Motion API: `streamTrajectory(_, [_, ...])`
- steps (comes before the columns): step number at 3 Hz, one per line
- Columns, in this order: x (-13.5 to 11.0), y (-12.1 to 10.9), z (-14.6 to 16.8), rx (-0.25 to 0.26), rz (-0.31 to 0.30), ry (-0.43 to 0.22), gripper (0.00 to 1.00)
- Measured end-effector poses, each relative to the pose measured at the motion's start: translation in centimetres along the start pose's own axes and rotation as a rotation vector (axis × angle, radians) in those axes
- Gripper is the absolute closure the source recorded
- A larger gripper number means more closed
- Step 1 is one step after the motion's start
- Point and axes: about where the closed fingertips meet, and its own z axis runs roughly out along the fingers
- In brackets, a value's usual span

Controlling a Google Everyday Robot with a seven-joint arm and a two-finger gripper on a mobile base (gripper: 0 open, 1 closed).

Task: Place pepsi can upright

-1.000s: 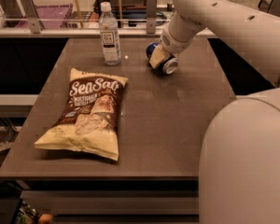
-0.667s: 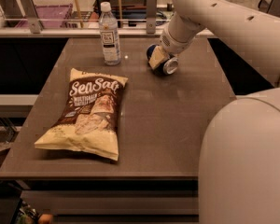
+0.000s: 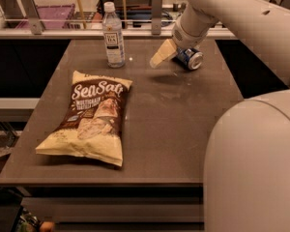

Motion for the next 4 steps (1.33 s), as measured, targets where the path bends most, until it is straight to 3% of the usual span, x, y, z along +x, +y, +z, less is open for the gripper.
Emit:
streamTrajectory(3, [-0.3,-0.3,-1.3,0.038,-0.009,0.006,0.00])
streamTrajectory(4, [-0.5,-1.0,-2.6,0.081,-0.008,-0.006,0.00])
